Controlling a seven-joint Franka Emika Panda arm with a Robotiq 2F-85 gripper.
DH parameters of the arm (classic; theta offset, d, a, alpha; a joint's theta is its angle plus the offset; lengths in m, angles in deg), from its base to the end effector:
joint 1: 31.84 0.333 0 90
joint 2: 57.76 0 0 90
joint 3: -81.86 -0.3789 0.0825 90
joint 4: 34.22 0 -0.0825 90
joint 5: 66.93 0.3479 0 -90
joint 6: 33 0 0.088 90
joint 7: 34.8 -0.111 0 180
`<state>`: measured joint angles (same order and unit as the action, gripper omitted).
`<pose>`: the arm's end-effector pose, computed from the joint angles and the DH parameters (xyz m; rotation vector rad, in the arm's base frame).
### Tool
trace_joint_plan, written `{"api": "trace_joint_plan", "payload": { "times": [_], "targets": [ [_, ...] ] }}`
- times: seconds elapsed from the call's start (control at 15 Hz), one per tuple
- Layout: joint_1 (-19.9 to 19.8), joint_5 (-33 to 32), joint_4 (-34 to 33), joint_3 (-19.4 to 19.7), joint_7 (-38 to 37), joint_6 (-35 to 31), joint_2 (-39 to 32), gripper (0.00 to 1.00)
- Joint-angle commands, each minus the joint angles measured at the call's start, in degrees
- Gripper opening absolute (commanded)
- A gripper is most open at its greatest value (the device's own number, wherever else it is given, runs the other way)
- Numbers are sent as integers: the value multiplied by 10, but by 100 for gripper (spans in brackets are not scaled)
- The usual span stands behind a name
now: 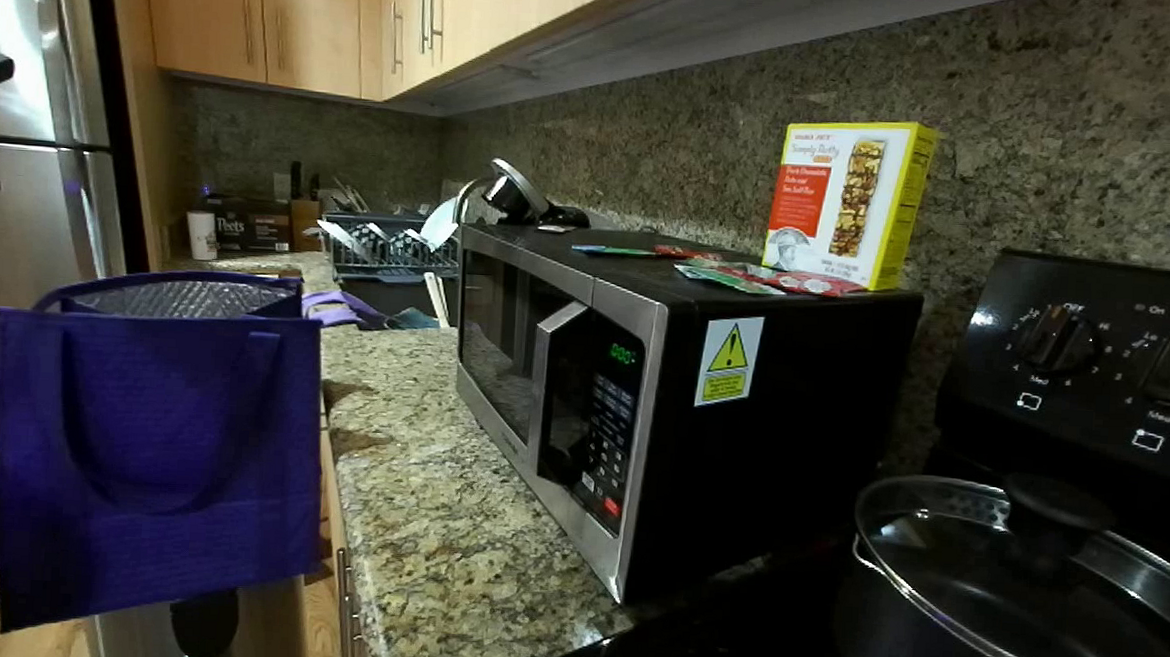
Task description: Pick the object on the microwave and put it in the bag
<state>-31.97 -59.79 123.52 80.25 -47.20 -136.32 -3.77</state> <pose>0.1867 0.0176 0.5086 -3.0242 0.3515 0.0284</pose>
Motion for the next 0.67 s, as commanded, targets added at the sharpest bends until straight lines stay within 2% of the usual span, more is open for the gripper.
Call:
{"api": "trace_joint_plan", "payload": {
  "times": [0.0,0.27,0.6],
  "targets": [
    [-12,-22,-88,-30,-2,12,-68,100],
    [-2,-54,-207,-60,10,8,-167,100],
    [21,-94,-347,-95,18,-33,-314,100]
  ]
}}
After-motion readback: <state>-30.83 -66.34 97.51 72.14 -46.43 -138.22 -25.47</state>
